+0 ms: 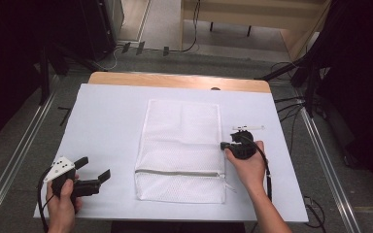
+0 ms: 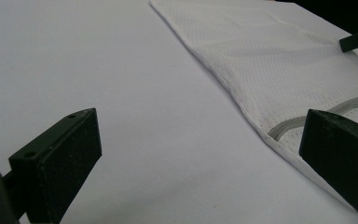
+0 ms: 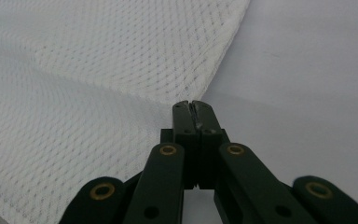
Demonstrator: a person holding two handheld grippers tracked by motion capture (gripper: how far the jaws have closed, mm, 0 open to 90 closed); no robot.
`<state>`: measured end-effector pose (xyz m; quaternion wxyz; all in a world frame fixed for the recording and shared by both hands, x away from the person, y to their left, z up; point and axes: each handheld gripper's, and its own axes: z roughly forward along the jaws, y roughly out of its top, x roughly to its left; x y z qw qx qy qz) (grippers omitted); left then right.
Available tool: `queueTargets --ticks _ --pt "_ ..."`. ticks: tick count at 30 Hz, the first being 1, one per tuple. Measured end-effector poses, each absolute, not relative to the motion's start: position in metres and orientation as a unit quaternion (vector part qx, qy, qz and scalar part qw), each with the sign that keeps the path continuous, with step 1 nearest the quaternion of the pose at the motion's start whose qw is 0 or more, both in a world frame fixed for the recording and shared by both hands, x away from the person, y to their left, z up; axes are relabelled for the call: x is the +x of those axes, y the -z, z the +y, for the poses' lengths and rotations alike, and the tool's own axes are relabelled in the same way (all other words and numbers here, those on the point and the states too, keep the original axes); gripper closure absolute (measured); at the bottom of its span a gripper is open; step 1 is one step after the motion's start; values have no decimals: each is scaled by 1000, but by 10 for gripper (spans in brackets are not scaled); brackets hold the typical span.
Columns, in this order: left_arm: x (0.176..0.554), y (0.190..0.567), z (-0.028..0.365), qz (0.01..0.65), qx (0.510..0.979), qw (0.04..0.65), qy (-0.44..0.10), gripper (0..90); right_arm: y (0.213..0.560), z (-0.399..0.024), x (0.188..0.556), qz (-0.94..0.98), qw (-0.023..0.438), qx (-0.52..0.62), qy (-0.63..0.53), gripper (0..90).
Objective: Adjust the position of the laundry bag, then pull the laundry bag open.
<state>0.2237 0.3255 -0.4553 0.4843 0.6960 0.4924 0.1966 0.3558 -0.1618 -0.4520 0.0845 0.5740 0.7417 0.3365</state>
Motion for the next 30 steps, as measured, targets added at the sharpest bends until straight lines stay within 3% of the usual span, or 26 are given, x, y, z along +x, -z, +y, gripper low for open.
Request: queueTargets --ticks 7,12,19,25,30 --pt "223 456 321 489 700 482 -196 0 455 -168 361 734 88 582 -339 900" --pt "223 456 319 487 701 483 -194 0 448 -175 352 722 98 576 -370 670" --pt "225 454 304 470 715 479 -196 0 442 -201 300 704 162 556 -410 547" --pt "226 447 273 446 728 490 -178 0 448 -215 254 701 172 553 -417 473" --pt "229 442 240 431 737 498 -154 0 459 -214 227 695 159 553 -431 466"
